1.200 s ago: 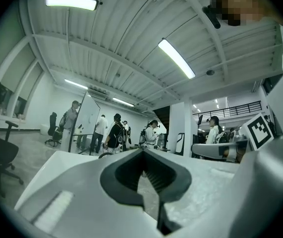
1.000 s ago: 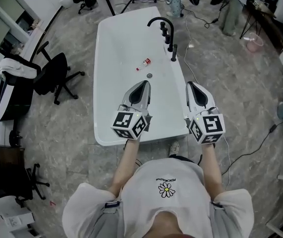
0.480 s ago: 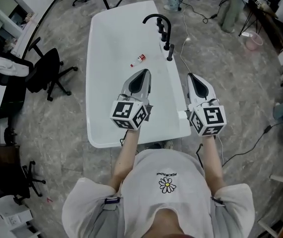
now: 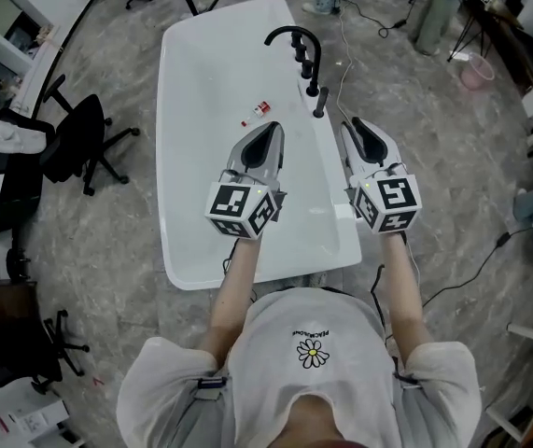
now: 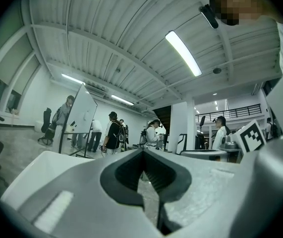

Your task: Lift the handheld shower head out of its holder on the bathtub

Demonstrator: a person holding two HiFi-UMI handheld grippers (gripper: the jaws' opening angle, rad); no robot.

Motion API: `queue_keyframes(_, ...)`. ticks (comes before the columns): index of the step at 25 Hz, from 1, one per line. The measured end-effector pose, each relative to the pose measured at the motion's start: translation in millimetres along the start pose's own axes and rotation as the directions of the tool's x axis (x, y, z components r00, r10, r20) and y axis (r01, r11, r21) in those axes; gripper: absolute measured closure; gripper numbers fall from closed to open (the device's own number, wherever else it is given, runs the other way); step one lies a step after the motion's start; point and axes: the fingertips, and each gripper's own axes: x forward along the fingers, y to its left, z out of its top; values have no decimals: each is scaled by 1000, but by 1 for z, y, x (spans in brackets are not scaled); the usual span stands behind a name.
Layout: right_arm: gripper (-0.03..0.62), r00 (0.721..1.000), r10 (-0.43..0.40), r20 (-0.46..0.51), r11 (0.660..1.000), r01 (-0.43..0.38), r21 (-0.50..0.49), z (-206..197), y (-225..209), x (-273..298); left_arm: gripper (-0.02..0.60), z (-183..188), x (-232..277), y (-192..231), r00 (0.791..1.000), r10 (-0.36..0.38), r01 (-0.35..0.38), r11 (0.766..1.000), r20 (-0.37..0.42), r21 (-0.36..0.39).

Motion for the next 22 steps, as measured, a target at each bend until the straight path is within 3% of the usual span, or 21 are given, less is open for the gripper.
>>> queue_keyframes(5,465,992,51,-118,997,-44,64,-75,-29,70,581,-59,31,30,993,-7,4,1000,-114,-29)
queue_keyframes(8,441,981,75,-177,995,-62,78,-131,-46,119,581,-97,61,64,990,4,-9,999,-140,-31)
queue_keyframes(12,412,965,29,-262,999,-19,41,-211,-80,175,581,-146,96,94,993,-23,19,999,-118,-36)
queue_keyframes(16,391,938,-31,-346,999,16,-44,-292,-111,214,581,-215,115,110,987,-40,33,998,-158,-44)
queue_keyframes(19,364,920,-24,-392,1000,15,-25,-342,-124,241,581,-257,124,118,983,-44,31,997,-180,-70)
queue_keyframes(22,381,905,-49,-423,999,43,-24,-378,-133,258,581,-291,121,118,977,-61,46,996,-207,-77)
